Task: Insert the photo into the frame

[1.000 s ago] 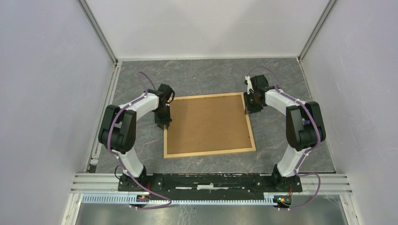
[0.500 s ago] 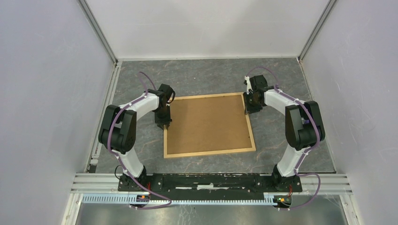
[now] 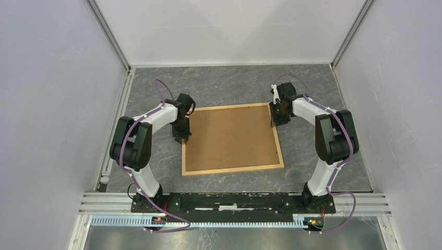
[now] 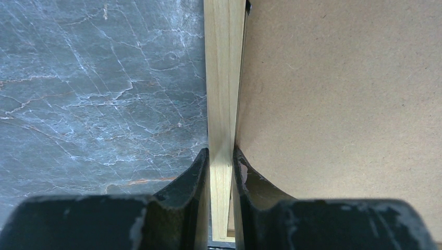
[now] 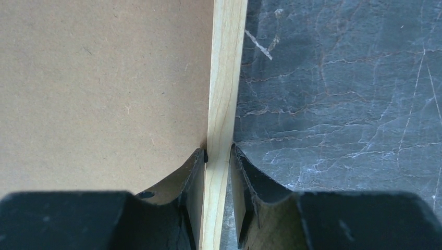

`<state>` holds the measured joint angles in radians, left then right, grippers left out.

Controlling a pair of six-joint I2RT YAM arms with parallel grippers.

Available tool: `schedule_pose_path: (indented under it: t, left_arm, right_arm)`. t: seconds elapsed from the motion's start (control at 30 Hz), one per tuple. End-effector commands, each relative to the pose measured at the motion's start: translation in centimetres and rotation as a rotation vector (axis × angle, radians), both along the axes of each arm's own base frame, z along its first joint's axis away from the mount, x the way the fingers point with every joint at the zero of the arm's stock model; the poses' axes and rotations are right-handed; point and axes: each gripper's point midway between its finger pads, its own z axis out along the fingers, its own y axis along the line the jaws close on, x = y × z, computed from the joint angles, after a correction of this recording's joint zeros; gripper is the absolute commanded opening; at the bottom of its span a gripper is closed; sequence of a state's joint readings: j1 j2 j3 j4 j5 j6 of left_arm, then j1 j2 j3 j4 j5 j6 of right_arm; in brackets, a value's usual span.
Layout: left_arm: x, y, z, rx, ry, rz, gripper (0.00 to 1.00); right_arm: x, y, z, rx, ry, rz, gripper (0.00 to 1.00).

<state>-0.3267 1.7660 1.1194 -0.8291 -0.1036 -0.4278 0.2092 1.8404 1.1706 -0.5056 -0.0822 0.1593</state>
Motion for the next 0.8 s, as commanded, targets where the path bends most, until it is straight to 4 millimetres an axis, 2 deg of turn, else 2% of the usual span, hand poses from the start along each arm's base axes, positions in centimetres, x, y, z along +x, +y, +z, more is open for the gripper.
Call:
schedule_pose_path:
  t: [0.0,0.13,0.23,0.4,0.47,0.53,0.77]
  left_arm:
    - [0.1,0.0,-1.6,0.031,0.015,-0.06,0.02]
    - [0.1,-0.1,-1.6,0.028,0.015,-0.061,0.02]
    - [0.1,-0.1,-1.6,0.029,0.015,-0.061,0.02]
    - [0.1,0.0,-1.5,0.032,0.01,-0.062,0.02]
    - [0.1,0.0,-1.5,0.033,0.01,-0.062,0.02]
    - [0.1,0.0,-1.5,0.032,0.011,-0.061,0.02]
    - [0.1,0.0,-1.5,0.03,0.011,-0.062,0.02]
  right_arm:
    - [-2.0,-1.7,-5.0,-0.077,0.113,-0.01,0.3]
    - [-2.4,0.3,-5.0,0.034,0.123,0.031,0.32]
    - [-1.5,2.1,-2.8,0.133,0.072,0.059,0.37]
    - [0.2,1.0,1.6,0.094,-0.034,0.041,0.44]
    - [0.5,0.4,2.7,0.06,-0.062,0.03,0.44]
    - [0.6,0.0,3.3,0.051,-0.079,0.028,0.44]
    - [0.8,-0.3,3.2,0.046,-0.083,0.021,0.37]
